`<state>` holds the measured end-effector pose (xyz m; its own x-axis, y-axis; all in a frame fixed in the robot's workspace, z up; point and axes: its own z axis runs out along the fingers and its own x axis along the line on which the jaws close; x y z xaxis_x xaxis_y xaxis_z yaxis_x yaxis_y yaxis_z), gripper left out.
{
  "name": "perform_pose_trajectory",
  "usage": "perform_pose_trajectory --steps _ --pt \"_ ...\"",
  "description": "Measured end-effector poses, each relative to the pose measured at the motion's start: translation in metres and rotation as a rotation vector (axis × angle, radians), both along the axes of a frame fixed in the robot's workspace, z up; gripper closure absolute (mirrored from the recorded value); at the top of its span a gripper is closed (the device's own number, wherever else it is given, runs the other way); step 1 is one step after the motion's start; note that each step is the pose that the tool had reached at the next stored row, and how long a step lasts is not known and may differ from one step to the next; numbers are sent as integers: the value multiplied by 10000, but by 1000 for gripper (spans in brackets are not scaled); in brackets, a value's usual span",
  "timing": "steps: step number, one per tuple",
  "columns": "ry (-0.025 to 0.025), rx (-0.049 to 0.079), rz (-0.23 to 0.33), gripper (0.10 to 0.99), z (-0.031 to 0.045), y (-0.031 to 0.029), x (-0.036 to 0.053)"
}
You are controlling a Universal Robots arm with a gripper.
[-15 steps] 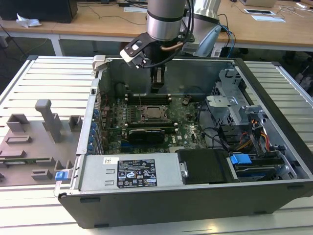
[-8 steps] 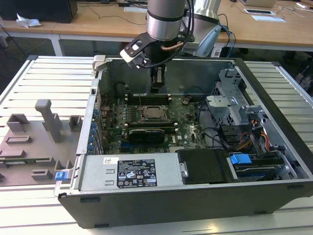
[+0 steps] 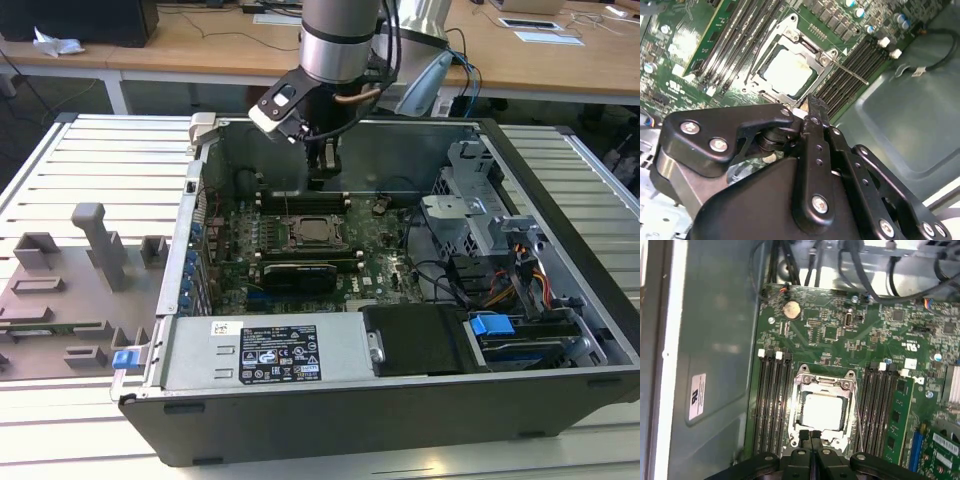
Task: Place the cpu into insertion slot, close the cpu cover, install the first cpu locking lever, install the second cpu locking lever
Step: 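Install the first cpu locking lever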
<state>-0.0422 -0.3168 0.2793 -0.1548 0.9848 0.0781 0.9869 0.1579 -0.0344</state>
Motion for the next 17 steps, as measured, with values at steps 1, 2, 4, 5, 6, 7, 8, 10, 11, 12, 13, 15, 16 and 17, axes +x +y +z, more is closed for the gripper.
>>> perform_pose_trajectory --steps 1,2,4,5,6,7,8,10,11,12,13,15,16,17 --pt "0 0 680 980 0 0 0" --pt "0 0 925 980 0 0 0" --pt "1 1 1372 980 0 0 0" --pt "0 1 1508 980 0 0 0" --pt "0 1 1754 980 0 0 0" --pt "0 0 1955 980 0 0 0" --pt "0 0 2221 980 0 0 0" --pt "0 1 2583 980 0 0 0" --pt "0 1 2711 980 0 0 0" --pt "-1 1 3018 980 -1 0 0" --pt "0 0 3242 980 0 0 0" --pt "0 1 3771 980 0 0 0" --pt "0 1 4070 980 0 0 0" --pt "0 0 4267 980 0 0 0"
